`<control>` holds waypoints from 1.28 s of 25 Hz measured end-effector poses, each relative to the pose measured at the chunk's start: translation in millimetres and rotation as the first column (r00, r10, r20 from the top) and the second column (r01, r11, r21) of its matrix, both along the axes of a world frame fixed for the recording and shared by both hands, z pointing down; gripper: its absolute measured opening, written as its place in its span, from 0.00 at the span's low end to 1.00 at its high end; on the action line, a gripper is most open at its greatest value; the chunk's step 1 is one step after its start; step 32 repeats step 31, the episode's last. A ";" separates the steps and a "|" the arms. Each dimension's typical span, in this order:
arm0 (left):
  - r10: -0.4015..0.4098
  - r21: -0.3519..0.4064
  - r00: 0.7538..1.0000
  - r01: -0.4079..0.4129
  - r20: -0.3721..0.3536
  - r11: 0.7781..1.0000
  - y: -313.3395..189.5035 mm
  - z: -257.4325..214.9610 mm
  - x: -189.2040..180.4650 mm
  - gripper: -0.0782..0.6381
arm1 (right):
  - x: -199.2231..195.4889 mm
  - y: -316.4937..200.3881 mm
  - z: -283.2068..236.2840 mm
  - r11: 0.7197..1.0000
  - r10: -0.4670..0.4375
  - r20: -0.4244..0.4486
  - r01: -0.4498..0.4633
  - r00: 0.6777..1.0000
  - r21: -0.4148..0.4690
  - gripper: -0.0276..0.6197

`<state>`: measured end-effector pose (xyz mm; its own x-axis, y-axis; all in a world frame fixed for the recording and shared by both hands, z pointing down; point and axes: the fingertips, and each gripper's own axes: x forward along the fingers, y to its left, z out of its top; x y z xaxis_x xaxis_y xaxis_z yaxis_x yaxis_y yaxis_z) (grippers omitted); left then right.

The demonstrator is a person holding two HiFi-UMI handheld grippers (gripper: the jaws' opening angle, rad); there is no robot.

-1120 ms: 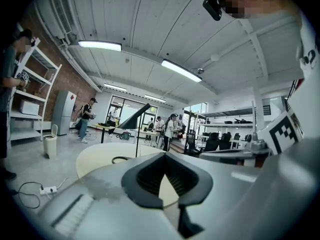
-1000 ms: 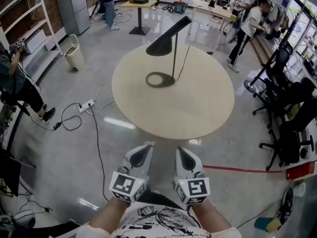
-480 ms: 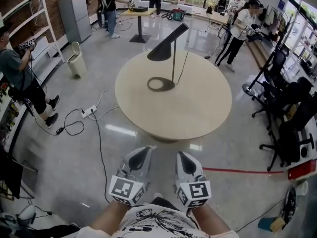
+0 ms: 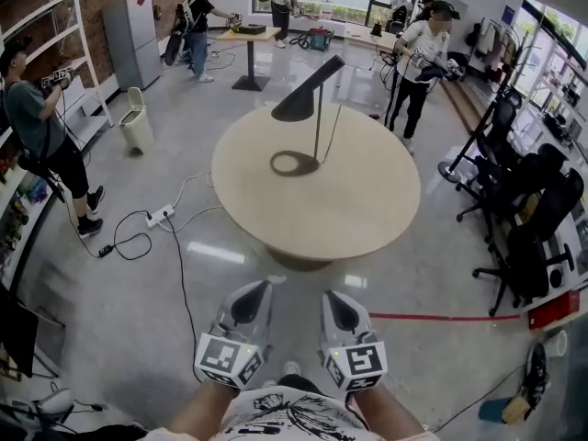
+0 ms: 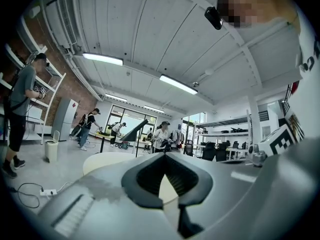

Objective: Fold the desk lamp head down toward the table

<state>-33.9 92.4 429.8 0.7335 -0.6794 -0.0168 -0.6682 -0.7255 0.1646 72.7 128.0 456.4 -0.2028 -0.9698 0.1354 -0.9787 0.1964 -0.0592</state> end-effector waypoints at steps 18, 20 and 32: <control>0.038 -0.003 0.999 -0.038 -0.002 0.999 17.3 -2.8 -5.5 0.11 | -10.5 13.7 -13.7 1.000 -0.003 -0.025 0.004 1.000 0.020 0.06; 0.037 -0.004 0.999 -0.037 -0.003 0.999 18.4 -3.9 -3.7 0.11 | -9.0 14.1 -15.1 1.000 -0.005 -0.028 0.005 1.000 0.019 0.05; 0.028 -0.023 1.000 -0.028 0.000 0.999 15.7 1.4 -9.1 0.11 | -15.2 10.8 -9.8 1.000 -0.019 -0.044 0.019 0.999 0.007 0.06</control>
